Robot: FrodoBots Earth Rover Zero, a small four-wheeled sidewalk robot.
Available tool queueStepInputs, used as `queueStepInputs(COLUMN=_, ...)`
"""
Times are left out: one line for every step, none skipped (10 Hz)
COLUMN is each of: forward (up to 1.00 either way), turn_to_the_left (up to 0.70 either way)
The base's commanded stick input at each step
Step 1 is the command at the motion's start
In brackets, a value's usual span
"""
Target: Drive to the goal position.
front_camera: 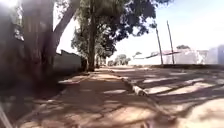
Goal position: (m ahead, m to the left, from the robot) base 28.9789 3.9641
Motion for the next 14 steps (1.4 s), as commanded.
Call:
queueStepInputs(forward=0.65, turn_to_the_left=0.00)
queueStepInputs(forward=0.66, turn_to_the_left=0.00)
queueStepInputs(forward=0.68, turn_to_the_left=0.00)
queueStepInputs(forward=0.68, turn_to_the_left=0.00)
queueStepInputs(forward=0.68, turn_to_the_left=0.00)
queueStepInputs(forward=0.68, turn_to_the_left=0.00)
queueStepInputs(forward=0.68, turn_to_the_left=0.00)
queueStepInputs(forward=0.68, turn_to_the_left=0.00)
queueStepInputs(forward=0.68, turn_to_the_left=0.00)
queueStepInputs(forward=0.70, turn_to_the_left=0.00)
queueStepInputs(forward=0.70, turn_to_the_left=0.00)
queueStepInputs(forward=0.70, turn_to_the_left=0.00)
queueStepInputs(forward=0.70, turn_to_the_left=0.00)
queueStepInputs(forward=0.70, turn_to_the_left=0.00)
